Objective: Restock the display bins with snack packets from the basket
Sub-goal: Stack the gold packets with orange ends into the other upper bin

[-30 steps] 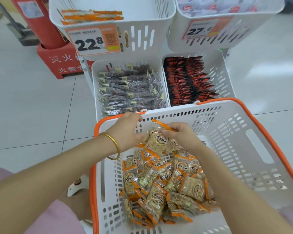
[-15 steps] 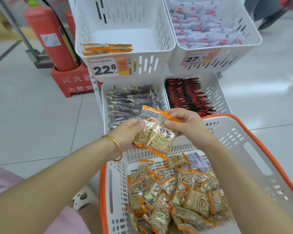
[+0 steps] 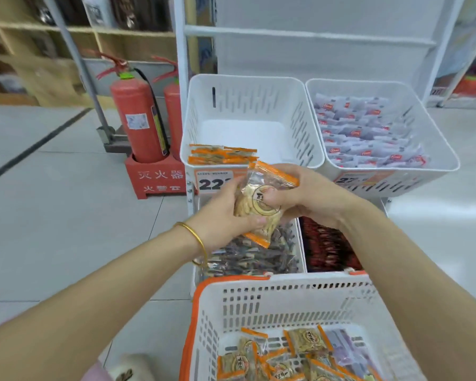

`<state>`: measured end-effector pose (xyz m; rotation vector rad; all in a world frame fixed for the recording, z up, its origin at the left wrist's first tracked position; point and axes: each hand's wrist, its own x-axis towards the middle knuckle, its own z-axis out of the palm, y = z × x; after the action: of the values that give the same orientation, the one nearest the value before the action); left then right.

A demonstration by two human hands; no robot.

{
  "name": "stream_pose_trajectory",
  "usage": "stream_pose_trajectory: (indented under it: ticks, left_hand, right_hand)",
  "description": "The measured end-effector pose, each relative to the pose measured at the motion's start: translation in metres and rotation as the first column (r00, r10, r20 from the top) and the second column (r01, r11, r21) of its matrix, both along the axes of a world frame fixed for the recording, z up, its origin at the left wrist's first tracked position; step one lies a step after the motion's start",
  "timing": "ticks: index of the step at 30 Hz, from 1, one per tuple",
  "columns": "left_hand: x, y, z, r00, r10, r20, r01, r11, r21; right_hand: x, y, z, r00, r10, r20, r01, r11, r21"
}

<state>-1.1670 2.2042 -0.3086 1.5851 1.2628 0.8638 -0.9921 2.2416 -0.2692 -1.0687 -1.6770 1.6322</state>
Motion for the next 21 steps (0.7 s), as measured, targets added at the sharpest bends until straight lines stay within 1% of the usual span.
stream_pose_trajectory:
  ticks: [1, 2, 3, 4, 5, 6, 7, 8, 10, 11, 13, 15, 16, 17, 18, 20, 21]
  left_hand:
    - [-0.003, 0.006, 0.004, 0.999, 0.052, -0.013, -0.051, 0.997, 0.05]
    - [-0.006, 0.012, 0.008, 0.99, 0.134, -0.042, -0.128, 0.984, 0.122]
    - [-0.01, 0.017, 0.013, 0.963, 0.25, -0.102, -0.223, 0.95, 0.22]
    - [-0.014, 0.02, 0.018, 0.904, 0.386, -0.186, -0.305, 0.884, 0.355]
    - [-0.02, 0.022, 0.022, 0.824, 0.504, -0.26, -0.339, 0.805, 0.487]
    - [-0.026, 0.024, 0.024, 0.754, 0.576, -0.316, -0.329, 0.747, 0.577]
    - [-0.032, 0.026, 0.025, 0.704, 0.61, -0.362, -0.304, 0.721, 0.623]
    - [-0.038, 0.03, 0.021, 0.671, 0.618, -0.41, -0.281, 0.723, 0.631]
    - [-0.045, 0.036, 0.016, 0.65, 0.584, -0.487, -0.275, 0.778, 0.565]
    - [-0.047, 0.039, 0.014, 0.656, 0.562, -0.504, -0.279, 0.801, 0.53]
    - [-0.048, 0.045, 0.01, 0.679, 0.53, -0.508, -0.283, 0.827, 0.486]
    - [-0.05, 0.05, 0.008, 0.693, 0.517, -0.502, -0.277, 0.834, 0.477]
    - [-0.051, 0.052, 0.006, 0.698, 0.511, -0.501, -0.27, 0.836, 0.477]
    - [-0.052, 0.053, 0.005, 0.704, 0.506, -0.498, -0.264, 0.838, 0.478]
    - [-0.053, 0.053, 0.004, 0.71, 0.5, -0.496, -0.257, 0.84, 0.479]
    - [-0.057, 0.053, 0.002, 0.724, 0.494, -0.482, -0.248, 0.838, 0.487]
    - [-0.059, 0.054, 0.002, 0.73, 0.491, -0.476, -0.245, 0.837, 0.489]
  right_hand:
    - [-0.007, 0.01, 0.009, 0.999, 0.029, 0.044, -0.03, 0.999, 0.026]
    - [-0.014, 0.021, 0.018, 0.996, 0.015, 0.085, -0.022, 0.997, 0.076]
    - [-0.021, 0.034, 0.027, 0.993, -0.032, 0.109, 0.016, 0.989, 0.146]
    - [-0.028, 0.048, 0.036, 0.989, -0.098, 0.11, 0.071, 0.971, 0.229]
    - [-0.035, 0.06, 0.045, 0.982, -0.164, 0.09, 0.129, 0.942, 0.31]
    - [-0.043, 0.074, 0.052, 0.972, -0.228, 0.065, 0.185, 0.901, 0.392]
    - [-0.052, 0.087, 0.058, 0.958, -0.282, 0.044, 0.23, 0.854, 0.467]
    - [-0.062, 0.101, 0.061, 0.945, -0.324, 0.037, 0.256, 0.809, 0.53]
    - [-0.086, 0.13, 0.06, 0.925, -0.375, 0.062, 0.254, 0.73, 0.634]
    - [-0.098, 0.144, 0.057, 0.913, -0.392, 0.11, 0.211, 0.687, 0.696]
    - [-0.121, 0.167, 0.044, 0.854, -0.425, 0.298, 0.034, 0.619, 0.785]
    - [-0.137, 0.18, 0.025, 0.754, -0.403, 0.519, -0.184, 0.628, 0.756]
    - [-0.141, 0.185, 0.015, 0.713, -0.368, 0.596, -0.261, 0.65, 0.714]
    - [-0.143, 0.188, 0.007, 0.696, -0.325, 0.64, -0.3, 0.678, 0.671]
    - [-0.141, 0.189, 0.003, 0.702, -0.267, 0.66, -0.301, 0.728, 0.616]
    - [-0.136, 0.188, 0.003, 0.758, -0.145, 0.636, -0.262, 0.825, 0.5]
    - [-0.133, 0.187, 0.005, 0.768, -0.089, 0.634, -0.267, 0.855, 0.444]
